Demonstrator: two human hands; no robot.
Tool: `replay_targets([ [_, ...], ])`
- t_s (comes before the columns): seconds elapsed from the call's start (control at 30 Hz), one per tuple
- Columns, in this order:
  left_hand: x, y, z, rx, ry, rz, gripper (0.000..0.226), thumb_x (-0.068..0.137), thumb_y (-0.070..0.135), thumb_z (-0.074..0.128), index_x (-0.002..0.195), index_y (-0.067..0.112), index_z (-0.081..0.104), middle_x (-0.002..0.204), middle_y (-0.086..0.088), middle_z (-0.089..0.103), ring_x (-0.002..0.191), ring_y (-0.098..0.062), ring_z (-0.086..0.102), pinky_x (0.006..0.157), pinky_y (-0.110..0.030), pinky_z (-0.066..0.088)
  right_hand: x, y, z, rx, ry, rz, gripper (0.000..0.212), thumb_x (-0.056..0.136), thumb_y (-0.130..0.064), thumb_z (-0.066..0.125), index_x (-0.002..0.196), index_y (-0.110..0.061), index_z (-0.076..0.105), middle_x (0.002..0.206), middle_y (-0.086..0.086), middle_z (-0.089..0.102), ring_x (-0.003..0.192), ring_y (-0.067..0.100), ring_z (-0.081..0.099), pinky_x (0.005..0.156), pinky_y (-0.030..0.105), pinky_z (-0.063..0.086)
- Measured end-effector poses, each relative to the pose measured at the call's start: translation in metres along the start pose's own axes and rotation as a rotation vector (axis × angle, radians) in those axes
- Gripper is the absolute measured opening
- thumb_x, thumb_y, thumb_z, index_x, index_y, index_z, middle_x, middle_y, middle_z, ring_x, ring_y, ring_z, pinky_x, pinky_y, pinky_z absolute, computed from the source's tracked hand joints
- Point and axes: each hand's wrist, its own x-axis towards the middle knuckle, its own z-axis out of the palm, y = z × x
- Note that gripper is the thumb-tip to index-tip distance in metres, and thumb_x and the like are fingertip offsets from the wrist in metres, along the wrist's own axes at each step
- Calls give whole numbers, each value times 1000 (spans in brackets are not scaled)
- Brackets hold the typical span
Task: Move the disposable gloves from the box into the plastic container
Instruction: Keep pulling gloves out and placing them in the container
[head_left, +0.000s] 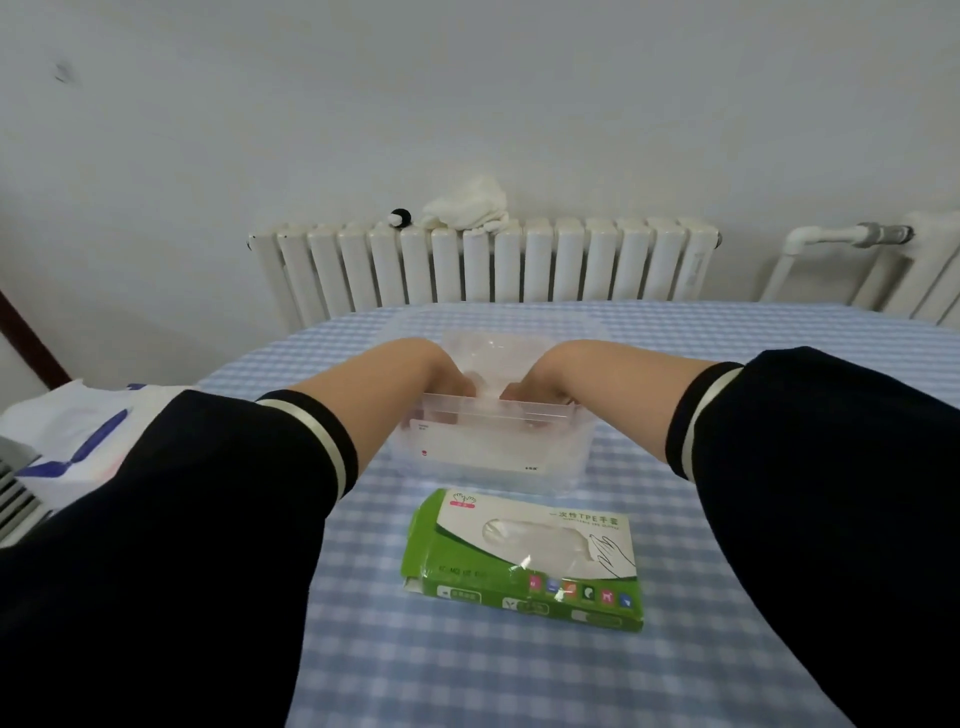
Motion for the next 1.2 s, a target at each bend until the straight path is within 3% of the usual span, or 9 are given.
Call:
replay_targets([
  [0.2,-5,-4,-2,128,-61,125,55,98,24,49,149,30,29,127,-11,58,105,-29,64,98,-42,50,-6,-3,1,-63,12,-42,42,98,-24,46,139,-14,44,137,10,49,101,27,60,75,33,48],
  [0.3,-12,-6,-4,162,-69,213,42,97,12,51,138,19,46,116,-9,62,105,-31,66,96,-41,53,-22,0,2,-12,149,-73,39,101,-16,43,139,-5,47,137,16,51,121,34,54,96,38,44],
  [0.43,-28,-12,-10,163,88,287,18,95,17,59,110,9,67,106,-5,69,83,-17,70,79,-29,58,-42,9,-2,7,378,-176,32,94,-19,60,126,-11,60,111,4,65,97,24,61,86,32,46],
  [0.53,-48,-16,-15,169,356,305,18,96,7,50,99,14,66,97,-4,63,75,-15,60,68,-24,48,-64,22,3,41,645,-246,21,95,-26,59,114,-18,66,109,-4,65,103,17,60,82,27,43],
  [0.63,-69,-22,-3,37,842,428,24,99,11,46,108,19,67,104,5,67,86,-10,59,75,-22,41,-94,27,22,334,812,-398,13,95,-28,58,99,-22,69,83,-12,66,84,8,63,75,25,47],
  [0.73,-92,-24,39,-271,1074,727,20,100,24,49,111,24,66,87,16,66,67,2,56,63,-12,40,-115,28,53,696,654,-608,3,88,-19,69,87,-17,71,69,-2,70,64,7,65,65,21,52],
  [0.83,-94,-28,86,-220,1182,917,24,95,31,50,106,20,68,87,14,66,67,-3,55,62,-21,45,-113,29,81,632,462,-658,2,86,-19,72,87,-20,71,77,-7,72,69,-1,63,71,18,52],
  [1.03,-73,-27,142,-162,743,757,71,79,73,37,132,27,52,125,15,58,114,-3,52,93,-23,42,-76,29,121,280,375,-583,19,92,-28,61,109,-33,69,127,-19,49,109,0,50,96,24,42],
  [1.2,-63,-25,165,-177,550,723,94,68,67,72,145,36,28,137,19,44,125,-4,39,95,-17,30,-63,29,129,358,364,-701,30,93,-14,62,119,-25,70,130,-9,49,117,0,41,94,1,28],
])
